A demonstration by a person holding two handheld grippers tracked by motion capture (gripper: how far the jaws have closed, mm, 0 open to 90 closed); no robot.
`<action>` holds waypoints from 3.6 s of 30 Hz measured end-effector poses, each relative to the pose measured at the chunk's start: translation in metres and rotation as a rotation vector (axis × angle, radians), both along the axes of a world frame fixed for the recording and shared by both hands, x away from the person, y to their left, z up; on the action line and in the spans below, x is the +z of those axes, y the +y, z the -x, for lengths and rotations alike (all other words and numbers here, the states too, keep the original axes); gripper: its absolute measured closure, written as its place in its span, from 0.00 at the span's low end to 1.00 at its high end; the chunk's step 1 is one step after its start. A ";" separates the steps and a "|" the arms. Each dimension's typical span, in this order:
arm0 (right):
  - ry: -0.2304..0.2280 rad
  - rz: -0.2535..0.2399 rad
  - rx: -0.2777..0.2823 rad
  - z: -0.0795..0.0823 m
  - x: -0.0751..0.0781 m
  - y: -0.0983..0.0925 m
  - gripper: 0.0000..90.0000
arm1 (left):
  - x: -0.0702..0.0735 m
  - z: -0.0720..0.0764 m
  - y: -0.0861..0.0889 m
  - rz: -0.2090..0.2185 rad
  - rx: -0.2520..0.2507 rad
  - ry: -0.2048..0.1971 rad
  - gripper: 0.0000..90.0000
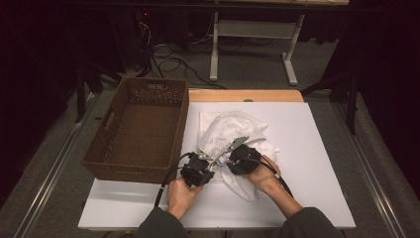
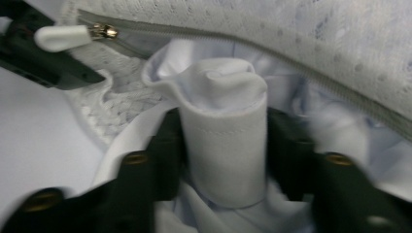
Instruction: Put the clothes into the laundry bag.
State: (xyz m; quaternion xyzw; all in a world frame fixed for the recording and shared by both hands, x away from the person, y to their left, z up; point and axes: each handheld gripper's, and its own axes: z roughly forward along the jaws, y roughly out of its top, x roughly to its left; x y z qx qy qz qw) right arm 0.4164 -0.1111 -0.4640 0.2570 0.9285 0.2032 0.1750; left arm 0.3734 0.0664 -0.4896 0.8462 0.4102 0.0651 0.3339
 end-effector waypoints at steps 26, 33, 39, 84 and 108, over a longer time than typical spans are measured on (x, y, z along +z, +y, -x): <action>-0.084 -0.090 -0.045 0.006 0.016 -0.007 0.86 | 0.007 0.006 0.007 0.027 -0.019 -0.009 0.98; -0.075 -0.033 -0.053 -0.007 0.005 0.017 0.92 | 0.014 0.011 0.011 0.045 0.003 -0.054 0.98; -0.081 0.038 -0.030 -0.014 -0.013 0.032 0.92 | 0.014 0.012 0.010 0.025 -0.004 -0.061 0.99; 0.012 -0.007 -0.038 -0.006 0.001 0.015 0.95 | 0.001 0.008 0.009 0.001 -0.040 0.031 0.98; -0.101 -0.200 -0.183 0.014 0.031 -0.064 0.78 | -0.002 0.005 0.013 -0.028 -0.021 0.037 0.98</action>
